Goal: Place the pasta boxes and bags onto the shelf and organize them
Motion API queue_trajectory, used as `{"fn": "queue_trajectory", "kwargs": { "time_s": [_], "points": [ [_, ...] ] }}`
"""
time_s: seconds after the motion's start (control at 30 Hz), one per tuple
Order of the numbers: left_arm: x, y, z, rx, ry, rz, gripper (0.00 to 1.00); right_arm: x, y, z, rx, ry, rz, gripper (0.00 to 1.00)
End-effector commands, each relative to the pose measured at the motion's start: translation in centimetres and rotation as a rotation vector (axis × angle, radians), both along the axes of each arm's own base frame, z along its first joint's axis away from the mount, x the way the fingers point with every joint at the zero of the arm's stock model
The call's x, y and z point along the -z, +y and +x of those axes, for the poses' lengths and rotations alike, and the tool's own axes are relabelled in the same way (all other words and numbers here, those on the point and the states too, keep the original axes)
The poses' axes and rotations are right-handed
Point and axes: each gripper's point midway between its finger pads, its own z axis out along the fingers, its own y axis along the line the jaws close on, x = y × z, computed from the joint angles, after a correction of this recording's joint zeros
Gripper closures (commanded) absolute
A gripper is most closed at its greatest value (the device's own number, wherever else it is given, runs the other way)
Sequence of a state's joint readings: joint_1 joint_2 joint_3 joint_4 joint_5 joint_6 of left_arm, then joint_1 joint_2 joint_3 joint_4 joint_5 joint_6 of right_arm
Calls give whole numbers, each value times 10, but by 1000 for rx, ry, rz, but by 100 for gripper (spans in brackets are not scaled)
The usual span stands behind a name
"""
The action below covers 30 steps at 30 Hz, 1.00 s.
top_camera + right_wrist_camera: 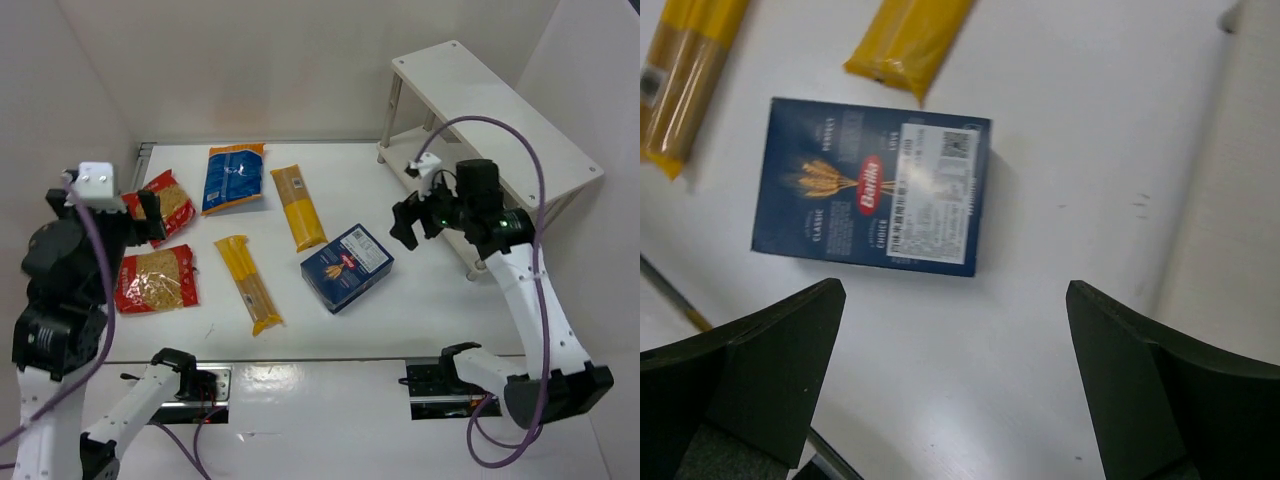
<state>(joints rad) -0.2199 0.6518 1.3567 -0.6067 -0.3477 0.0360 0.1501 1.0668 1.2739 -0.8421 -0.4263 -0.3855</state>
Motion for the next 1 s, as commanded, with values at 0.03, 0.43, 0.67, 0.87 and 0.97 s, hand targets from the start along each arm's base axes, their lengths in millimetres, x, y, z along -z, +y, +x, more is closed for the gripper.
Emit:
{"fn": "queue_trajectory", "kwargs": {
  "time_s": [0.03,0.43,0.67,0.87,0.97],
  "points": [
    [99,2,11,-79,519,-4,0,12,41,7,-150,44,-54,0],
    [107,-20,68,105,579,116,0,60,123,59,-234,151,-164,0],
    [159,-18,125,30,609,78,0,121,132,86,-237,309,-270,0],
    [199,-4,135,-40,693,38,0,109,164,137,-172,217,-191,0],
    [204,8,133,-104,708,-3,0,93,191,159,-138,133,-112,0]
  ]
}}
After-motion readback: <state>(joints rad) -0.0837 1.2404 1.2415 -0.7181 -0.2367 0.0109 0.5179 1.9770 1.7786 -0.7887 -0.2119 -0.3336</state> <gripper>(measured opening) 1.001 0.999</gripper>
